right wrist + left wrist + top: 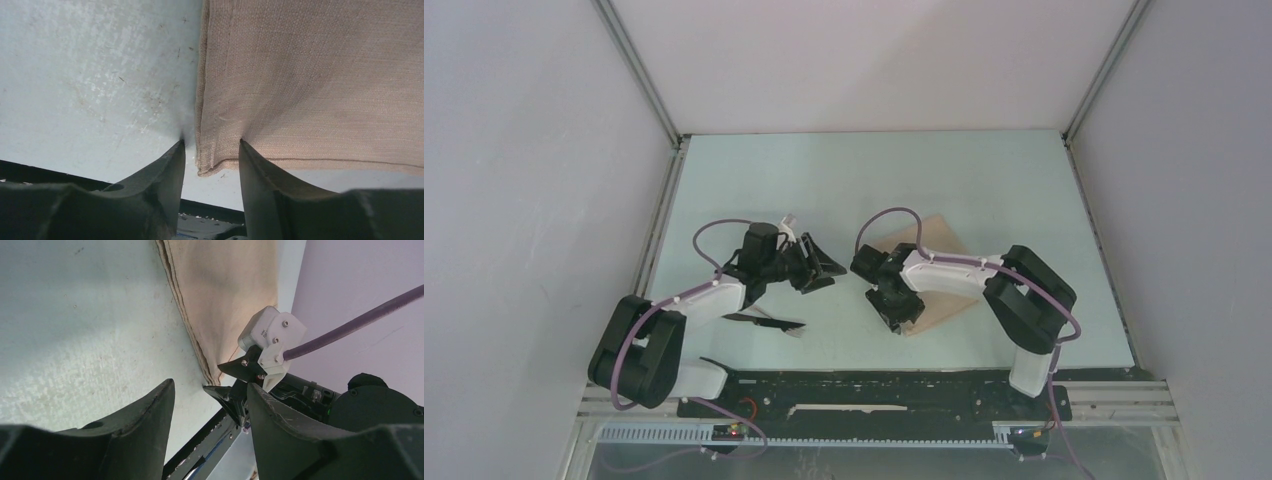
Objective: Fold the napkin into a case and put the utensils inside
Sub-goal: Pick up the upper triangle-folded napkin from the center of the board, then fold the upper triangle-folded napkin at the center of the board.
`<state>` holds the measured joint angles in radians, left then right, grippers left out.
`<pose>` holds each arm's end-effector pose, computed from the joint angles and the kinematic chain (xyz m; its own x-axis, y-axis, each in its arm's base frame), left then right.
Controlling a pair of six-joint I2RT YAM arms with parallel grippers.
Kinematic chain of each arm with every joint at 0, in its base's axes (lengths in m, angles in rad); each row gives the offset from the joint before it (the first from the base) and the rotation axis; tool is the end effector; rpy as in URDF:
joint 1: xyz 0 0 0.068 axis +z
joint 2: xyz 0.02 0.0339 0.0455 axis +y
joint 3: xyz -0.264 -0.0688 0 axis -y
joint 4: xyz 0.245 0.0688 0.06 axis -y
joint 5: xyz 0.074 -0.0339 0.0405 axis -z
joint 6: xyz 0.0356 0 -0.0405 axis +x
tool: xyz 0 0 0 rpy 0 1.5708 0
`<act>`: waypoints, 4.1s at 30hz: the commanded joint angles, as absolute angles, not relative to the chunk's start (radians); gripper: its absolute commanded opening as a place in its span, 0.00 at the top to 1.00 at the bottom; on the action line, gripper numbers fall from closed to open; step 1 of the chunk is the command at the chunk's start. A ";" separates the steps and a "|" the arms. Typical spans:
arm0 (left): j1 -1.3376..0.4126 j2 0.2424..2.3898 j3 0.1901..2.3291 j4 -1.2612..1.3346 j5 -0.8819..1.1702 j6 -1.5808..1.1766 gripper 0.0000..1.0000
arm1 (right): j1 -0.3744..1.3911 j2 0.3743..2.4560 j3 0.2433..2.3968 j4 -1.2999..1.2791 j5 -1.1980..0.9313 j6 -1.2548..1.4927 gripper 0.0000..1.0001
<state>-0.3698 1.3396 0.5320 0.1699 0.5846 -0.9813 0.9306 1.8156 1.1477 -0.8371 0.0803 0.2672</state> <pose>0.2312 -0.1107 0.1732 -0.9028 -0.3935 -0.1736 -0.0640 0.5220 -0.8505 0.1939 0.2555 0.1557 -0.7851 -0.6135 -0.0845 -0.6106 0.7897 -0.0598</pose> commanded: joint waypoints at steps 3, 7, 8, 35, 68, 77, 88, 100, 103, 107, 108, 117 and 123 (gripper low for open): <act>-0.356 1.315 0.522 0.205 0.623 -0.954 0.40 | 0.929 1.867 1.174 -0.818 0.101 0.249 0.46; -0.350 1.308 0.516 0.207 0.628 -0.956 0.40 | 0.932 1.908 1.163 -0.800 0.091 0.244 0.45; -0.348 1.304 0.514 0.208 0.630 -0.956 0.40 | 0.930 1.913 1.157 -0.792 0.085 0.244 0.46; -0.373 1.446 0.543 0.314 0.658 -1.037 0.40 | 0.778 1.597 0.949 -0.587 -0.202 0.227 1.00; -0.534 1.863 0.655 0.672 0.390 -1.416 0.32 | 0.566 1.372 0.806 -0.564 -0.342 0.300 1.00; -0.537 1.868 0.688 0.650 0.362 -1.387 0.61 | 0.545 1.353 0.798 -0.572 -0.333 0.314 1.00; -0.565 1.797 0.783 0.445 0.292 -1.275 0.82 | 0.527 1.355 0.793 -0.611 -0.269 0.354 1.00; -0.607 1.855 1.013 0.229 0.249 -1.203 0.97 | 0.440 1.385 0.793 -0.658 -0.166 0.400 1.00; -0.621 1.890 1.087 0.177 0.246 -1.182 0.97 | 0.419 1.391 0.794 -0.660 -0.144 0.401 1.00; -0.637 1.952 1.182 0.136 0.263 -1.175 0.98 | 0.391 1.401 0.794 -0.660 -0.127 0.404 1.00; -0.640 1.963 1.199 0.130 0.264 -1.177 0.98 | 0.384 1.405 0.795 -0.658 -0.128 0.405 1.00; -0.641 2.040 1.304 0.101 0.262 -1.187 0.98 | 0.341 1.427 0.795 -0.629 -0.139 0.381 1.00; -0.640 2.088 1.357 0.095 0.266 -1.195 0.98 | 0.314 1.454 0.806 -0.617 -0.123 0.369 1.00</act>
<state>-0.6434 2.0636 1.3025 0.0879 0.2878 -1.2034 0.3378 1.4406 0.7975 -0.6128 -0.1543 0.3874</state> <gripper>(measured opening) 0.031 0.010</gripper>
